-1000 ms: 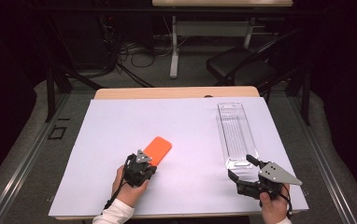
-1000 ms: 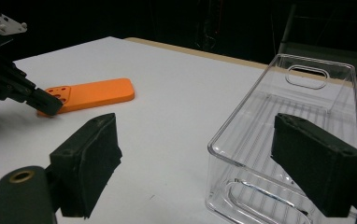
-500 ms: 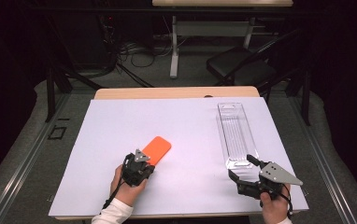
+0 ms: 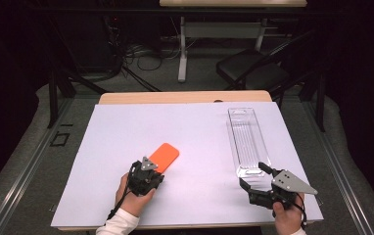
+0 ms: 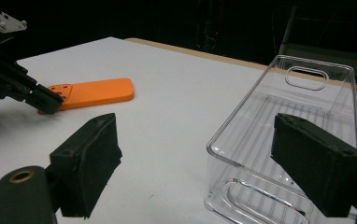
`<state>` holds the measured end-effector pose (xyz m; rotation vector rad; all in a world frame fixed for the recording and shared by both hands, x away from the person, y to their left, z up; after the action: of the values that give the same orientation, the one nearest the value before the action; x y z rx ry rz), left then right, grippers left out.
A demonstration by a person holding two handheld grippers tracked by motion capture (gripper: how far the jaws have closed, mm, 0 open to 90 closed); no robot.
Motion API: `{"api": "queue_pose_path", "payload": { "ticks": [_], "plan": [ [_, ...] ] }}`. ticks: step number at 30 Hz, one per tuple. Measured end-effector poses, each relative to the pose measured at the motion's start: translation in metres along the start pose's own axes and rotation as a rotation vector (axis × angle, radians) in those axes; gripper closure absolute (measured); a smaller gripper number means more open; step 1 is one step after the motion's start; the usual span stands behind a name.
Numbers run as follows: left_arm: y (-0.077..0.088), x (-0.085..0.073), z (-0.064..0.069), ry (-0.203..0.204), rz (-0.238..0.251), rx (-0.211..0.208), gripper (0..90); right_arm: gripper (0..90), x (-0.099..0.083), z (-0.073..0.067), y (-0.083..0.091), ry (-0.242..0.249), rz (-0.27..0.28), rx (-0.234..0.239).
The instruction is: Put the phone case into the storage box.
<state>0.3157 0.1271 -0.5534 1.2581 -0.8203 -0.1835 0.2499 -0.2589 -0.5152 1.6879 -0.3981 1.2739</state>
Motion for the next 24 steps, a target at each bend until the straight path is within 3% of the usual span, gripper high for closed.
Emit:
{"api": "queue_pose_path", "payload": {
  "ticks": [11, 15, 19, 21, 24],
  "plan": [
    [0.009, 0.000, -0.002, 0.010, 0.060, -0.012, 55.3, 14.6, 0.000, 0.000, 0.000, 0.003, 0.007, 0.003],
    [0.012, 0.000, -0.004, 0.010, 0.081, -0.007, 52.4, 14.5, 0.000, 0.000, 0.000, 0.003, 0.007, 0.003],
    [0.018, 0.002, -0.008, 0.000, 0.115, -0.027, 48.8, 14.6, 0.000, 0.000, 0.000, 0.002, 0.004, 0.002],
    [0.021, 0.005, -0.011, 0.008, 0.131, -0.066, 48.5, 14.5, 0.000, 0.000, 0.000, -0.002, 0.003, 0.003],
    [0.028, 0.009, -0.013, 0.014, 0.147, -0.061, 46.6, 14.5, 0.001, -0.001, 0.000, 0.006, 0.006, 0.002]
  ]
}}
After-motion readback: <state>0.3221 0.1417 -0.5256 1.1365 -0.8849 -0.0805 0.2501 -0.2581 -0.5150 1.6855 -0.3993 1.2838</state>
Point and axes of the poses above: each handheld gripper's, and its own axes: y roughly backward along the jaws, x roughly out of its top, z roughly to its right, the point moved 1 cm from there along -y, roughly forward along the jaws, and after that the axes turned 14 degrees about -z, right-handed, at the moved point
